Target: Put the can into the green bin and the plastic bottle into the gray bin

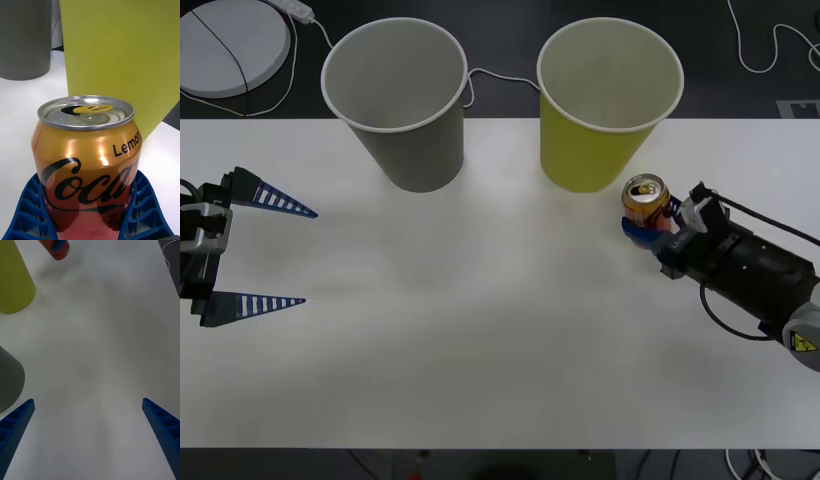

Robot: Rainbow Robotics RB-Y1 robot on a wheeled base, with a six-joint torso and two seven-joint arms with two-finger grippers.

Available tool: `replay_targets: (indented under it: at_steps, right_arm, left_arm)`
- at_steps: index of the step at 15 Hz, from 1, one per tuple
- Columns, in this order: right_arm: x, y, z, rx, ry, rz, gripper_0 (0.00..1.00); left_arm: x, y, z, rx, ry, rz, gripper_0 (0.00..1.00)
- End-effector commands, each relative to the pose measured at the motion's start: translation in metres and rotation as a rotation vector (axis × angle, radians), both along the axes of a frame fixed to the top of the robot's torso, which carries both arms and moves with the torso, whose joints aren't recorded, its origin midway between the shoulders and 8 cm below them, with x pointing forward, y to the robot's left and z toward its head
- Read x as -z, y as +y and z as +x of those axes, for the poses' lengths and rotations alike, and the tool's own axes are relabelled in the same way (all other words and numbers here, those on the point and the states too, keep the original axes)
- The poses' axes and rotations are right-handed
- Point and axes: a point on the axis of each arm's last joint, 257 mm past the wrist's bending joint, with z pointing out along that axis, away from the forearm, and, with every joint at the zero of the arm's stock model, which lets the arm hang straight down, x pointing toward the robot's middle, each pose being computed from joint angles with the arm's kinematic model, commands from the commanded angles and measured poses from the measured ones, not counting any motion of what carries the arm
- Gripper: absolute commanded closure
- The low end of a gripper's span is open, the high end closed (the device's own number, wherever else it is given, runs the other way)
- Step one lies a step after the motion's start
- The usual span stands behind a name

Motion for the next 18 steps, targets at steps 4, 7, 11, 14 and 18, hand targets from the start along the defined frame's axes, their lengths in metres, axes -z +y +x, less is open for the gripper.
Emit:
replay_targets:
  at_steps: [4,7,11,14,18]
  right_arm:
    - [-0.03,-0.002,-0.018,-0.03,0.069,-0.107,1.0]
    - [-0.049,-0.007,-0.028,-0.025,0.123,-0.155,1.0]
    - [-0.077,-0.023,-0.048,-0.004,0.199,-0.218,1.0]
    - [-0.098,-0.032,-0.065,0.01,0.26,-0.253,1.0]
    - [-0.121,-0.04,-0.084,0.025,0.337,-0.299,1.0]
  left_arm:
    - [0.0,0.0,0.0,0.0,0.0,0.0,0.0]
    - [0.0,0.0,0.0,0.0,0.0,0.0,0.0]
    - [0.0,0.0,0.0,0.0,0.0,0.0,0.0]
    - [0.0,0.0,0.0,0.0,0.0,0.0,0.0]
    - [0.0,0.0,0.0,0.0,0.0,0.0,0.0]
